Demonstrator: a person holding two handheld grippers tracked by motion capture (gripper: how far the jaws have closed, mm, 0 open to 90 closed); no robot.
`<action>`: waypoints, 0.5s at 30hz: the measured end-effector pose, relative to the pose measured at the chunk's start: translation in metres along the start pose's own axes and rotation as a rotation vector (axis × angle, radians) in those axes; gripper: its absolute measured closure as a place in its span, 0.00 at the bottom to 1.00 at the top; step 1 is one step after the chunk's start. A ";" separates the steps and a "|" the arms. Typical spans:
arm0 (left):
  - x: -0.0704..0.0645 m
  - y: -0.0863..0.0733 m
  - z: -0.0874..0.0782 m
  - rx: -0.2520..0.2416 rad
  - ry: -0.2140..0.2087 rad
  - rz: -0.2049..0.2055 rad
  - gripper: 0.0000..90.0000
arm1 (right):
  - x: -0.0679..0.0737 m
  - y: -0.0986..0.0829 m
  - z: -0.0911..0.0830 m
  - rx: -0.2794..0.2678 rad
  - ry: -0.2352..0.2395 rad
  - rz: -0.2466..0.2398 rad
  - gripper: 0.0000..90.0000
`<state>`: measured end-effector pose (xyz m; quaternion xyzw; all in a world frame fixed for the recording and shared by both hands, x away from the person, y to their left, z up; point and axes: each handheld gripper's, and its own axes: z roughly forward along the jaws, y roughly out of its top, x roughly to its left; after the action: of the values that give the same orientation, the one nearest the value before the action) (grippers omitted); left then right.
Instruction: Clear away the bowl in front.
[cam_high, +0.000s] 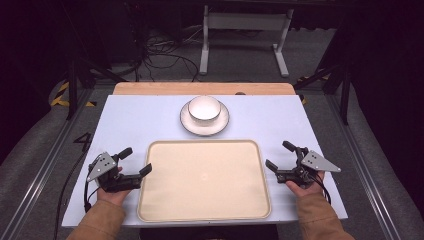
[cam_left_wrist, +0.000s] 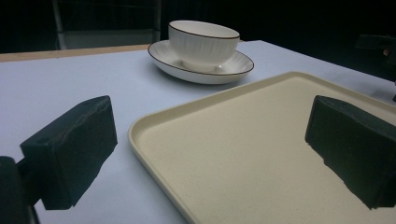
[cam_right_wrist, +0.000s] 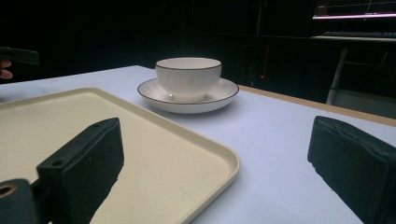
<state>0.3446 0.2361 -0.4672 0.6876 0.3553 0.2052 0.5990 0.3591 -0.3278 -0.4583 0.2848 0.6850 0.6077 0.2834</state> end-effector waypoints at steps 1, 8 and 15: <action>0.000 0.000 0.000 0.002 0.003 -0.002 0.03 | 0.000 0.000 0.000 0.000 0.000 -0.001 0.04; 0.003 0.000 0.002 0.024 -0.001 -0.030 0.03 | 0.000 0.000 0.000 0.001 0.000 -0.001 0.04; 0.001 0.001 0.001 0.022 0.003 -0.016 0.03 | 0.000 0.000 0.000 0.001 0.002 -0.002 0.05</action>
<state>0.3462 0.2366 -0.4662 0.6910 0.3641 0.1974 0.5924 0.3592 -0.3277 -0.4583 0.2837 0.6860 0.6074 0.2829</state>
